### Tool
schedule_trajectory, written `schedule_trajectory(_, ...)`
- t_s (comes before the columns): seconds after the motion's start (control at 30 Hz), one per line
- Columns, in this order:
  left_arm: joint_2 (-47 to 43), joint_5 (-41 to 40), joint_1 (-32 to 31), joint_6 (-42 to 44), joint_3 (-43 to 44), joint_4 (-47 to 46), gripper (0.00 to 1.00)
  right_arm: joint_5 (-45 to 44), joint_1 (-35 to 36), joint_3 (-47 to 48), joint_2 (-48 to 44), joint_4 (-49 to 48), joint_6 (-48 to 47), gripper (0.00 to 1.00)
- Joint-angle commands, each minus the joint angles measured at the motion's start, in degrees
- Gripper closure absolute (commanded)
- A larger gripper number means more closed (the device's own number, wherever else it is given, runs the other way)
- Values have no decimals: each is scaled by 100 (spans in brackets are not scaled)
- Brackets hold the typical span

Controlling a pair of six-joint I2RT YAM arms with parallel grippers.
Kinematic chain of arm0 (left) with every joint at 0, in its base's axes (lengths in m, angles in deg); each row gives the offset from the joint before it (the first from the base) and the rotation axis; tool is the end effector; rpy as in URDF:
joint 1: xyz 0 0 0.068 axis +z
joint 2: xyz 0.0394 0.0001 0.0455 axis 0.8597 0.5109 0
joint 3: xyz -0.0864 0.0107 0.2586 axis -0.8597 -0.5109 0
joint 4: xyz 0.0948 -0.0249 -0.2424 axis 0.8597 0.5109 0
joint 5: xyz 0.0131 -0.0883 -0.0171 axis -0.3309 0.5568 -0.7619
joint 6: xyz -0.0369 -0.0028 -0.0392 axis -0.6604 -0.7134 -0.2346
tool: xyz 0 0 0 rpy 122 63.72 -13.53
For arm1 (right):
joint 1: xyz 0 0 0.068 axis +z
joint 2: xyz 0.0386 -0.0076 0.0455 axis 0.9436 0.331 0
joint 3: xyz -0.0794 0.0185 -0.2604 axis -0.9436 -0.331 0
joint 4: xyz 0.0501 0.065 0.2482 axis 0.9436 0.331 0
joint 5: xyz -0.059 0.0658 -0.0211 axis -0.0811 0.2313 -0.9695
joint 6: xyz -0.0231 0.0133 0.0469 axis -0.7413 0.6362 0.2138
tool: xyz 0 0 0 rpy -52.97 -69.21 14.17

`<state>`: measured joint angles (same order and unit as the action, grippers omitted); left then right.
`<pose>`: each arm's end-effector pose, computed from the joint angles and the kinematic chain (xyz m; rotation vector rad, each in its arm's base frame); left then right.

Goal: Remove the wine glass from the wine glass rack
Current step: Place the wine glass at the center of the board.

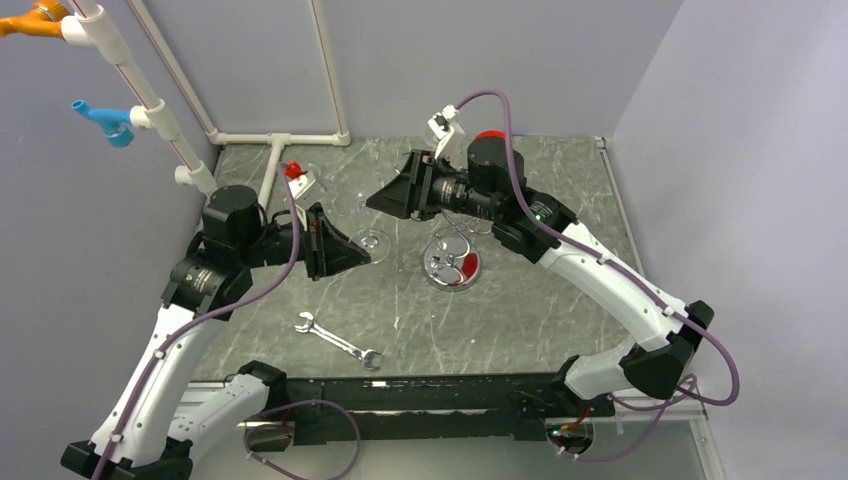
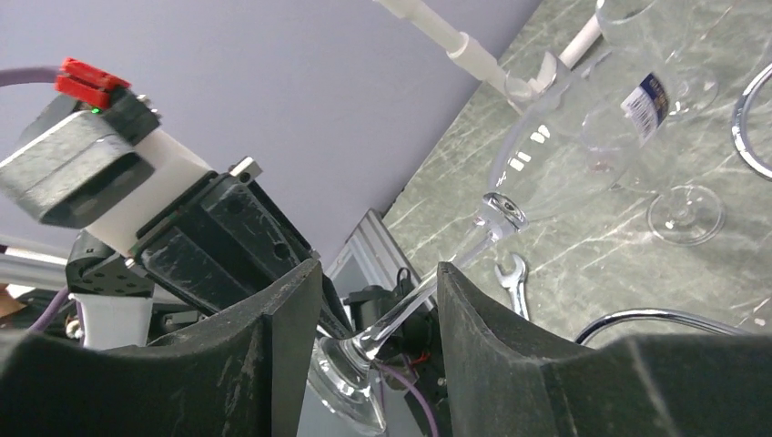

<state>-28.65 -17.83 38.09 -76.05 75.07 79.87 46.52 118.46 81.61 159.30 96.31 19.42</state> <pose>0.1398 -0.0838 0.4127 0.7474 1.7865 -1.2485 0.1995 0.2357 0.4538 -0.3260 1.9037 1.3880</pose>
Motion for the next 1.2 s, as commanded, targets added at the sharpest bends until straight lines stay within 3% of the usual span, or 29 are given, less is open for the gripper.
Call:
schedule_trajectory(0.0,-160,60,-16,317,7,-763,100,402,17,314,183,189,183,49)
schedule_trajectory(0.4,-123,-203,-17,586,-3,-932,100,709,11,492,326,344,178,49)
schedule_trajectory(1.17,-252,79,-17,677,-120,-1380,100,952,34,610,699,212,478,51)
